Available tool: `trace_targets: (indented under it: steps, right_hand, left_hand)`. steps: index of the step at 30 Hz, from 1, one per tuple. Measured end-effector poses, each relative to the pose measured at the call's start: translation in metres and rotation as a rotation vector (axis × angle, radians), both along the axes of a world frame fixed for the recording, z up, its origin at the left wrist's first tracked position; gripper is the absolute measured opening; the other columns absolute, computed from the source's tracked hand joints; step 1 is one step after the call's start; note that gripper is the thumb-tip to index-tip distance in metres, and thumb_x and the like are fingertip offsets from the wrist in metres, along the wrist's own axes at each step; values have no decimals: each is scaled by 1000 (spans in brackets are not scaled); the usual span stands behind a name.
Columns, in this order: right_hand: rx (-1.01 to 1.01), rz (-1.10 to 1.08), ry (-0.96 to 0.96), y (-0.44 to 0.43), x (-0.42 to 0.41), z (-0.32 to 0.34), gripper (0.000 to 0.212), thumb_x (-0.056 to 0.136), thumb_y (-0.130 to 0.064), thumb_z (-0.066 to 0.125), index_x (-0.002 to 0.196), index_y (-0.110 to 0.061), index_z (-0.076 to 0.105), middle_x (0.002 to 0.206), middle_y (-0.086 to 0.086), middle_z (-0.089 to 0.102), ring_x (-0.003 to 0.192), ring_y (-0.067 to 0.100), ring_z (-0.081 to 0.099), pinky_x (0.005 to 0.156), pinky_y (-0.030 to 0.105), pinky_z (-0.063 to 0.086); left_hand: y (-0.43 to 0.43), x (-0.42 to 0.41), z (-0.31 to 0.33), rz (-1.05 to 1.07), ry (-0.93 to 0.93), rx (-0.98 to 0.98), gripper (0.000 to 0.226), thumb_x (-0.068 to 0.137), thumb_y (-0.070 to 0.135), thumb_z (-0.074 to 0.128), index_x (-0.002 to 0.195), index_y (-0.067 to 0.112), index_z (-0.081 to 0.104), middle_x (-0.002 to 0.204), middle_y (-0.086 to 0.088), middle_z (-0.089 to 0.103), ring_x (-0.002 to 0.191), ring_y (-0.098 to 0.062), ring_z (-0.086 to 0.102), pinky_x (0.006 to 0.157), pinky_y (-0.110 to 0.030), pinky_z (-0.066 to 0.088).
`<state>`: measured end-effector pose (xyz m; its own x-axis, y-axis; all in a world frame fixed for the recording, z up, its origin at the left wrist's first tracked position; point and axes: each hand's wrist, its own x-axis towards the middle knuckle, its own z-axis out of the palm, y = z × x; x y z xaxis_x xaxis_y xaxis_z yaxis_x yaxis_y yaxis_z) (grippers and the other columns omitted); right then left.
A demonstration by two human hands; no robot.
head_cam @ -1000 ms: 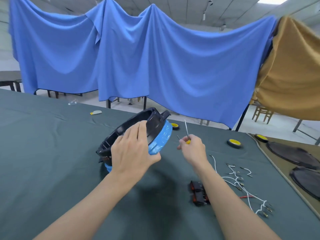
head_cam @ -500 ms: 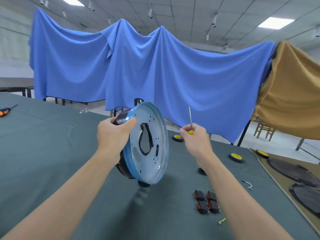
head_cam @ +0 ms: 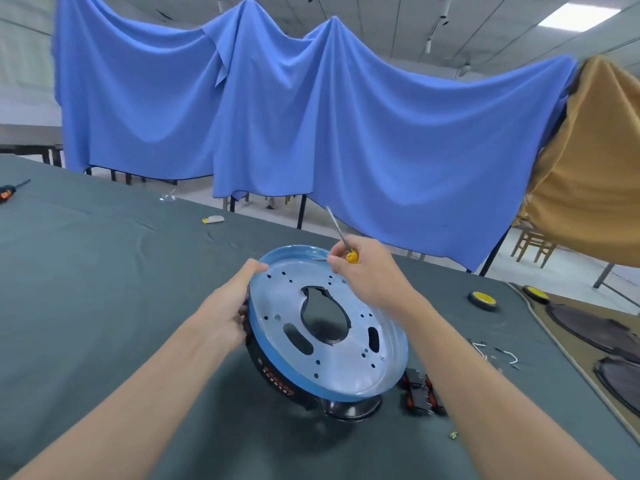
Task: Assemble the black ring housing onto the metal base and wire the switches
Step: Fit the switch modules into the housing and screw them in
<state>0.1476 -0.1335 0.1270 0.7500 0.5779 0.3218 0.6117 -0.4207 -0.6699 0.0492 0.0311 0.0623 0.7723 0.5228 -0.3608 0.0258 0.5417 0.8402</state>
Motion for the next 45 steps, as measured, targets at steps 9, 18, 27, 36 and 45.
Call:
trace_targets:
  steps: [9, 18, 27, 36, 45]
  right_hand:
    - [-196, 89, -21, 32, 12, -28, 12, 92, -21, 60, 80, -20, 62, 73, -8, 56, 67, 11, 49, 61, 22, 39]
    - [-263, 134, -29, 62, 26, -35, 19, 88, -12, 63, 77, -25, 71, 58, -18, 53, 54, -1, 48, 48, 4, 33]
    - [-231, 181, -122, 87, 22, -44, 12, 83, -10, 66, 90, -20, 68, 75, 0, 64, 69, 13, 54, 58, 12, 38]
    - [-400, 208, -274, 96, 20, -39, 17, 84, -10, 59, 84, -26, 57, 89, -4, 61, 95, 27, 52, 82, 36, 48]
    - [-407, 220, -227, 98, 19, -46, 11, 84, -14, 66, 86, -16, 76, 79, 1, 67, 91, 25, 52, 80, 35, 50]
  left_hand:
    - [25, 9, -38, -182, 23, -120, 40, 66, 34, 79, 97, 14, 64, 96, -8, 59, 85, -27, 57, 86, -40, 53]
    - [38, 19, -54, -245, -37, -104, 61, 53, 39, 85, 101, 7, 66, 74, -8, 71, 60, -25, 69, 55, -32, 56]
    - [40, 16, -59, -269, -77, -96, 63, 58, 43, 83, 104, 4, 66, 83, -10, 75, 69, -25, 73, 57, -32, 58]
    - [40, 13, -58, -277, -78, -102, 80, 53, 47, 85, 116, 1, 64, 96, -13, 75, 81, -27, 74, 68, -36, 58]
    - [36, 12, -56, -237, -72, -109, 76, 64, 49, 81, 122, 3, 64, 116, -15, 71, 104, -30, 70, 98, -44, 52]
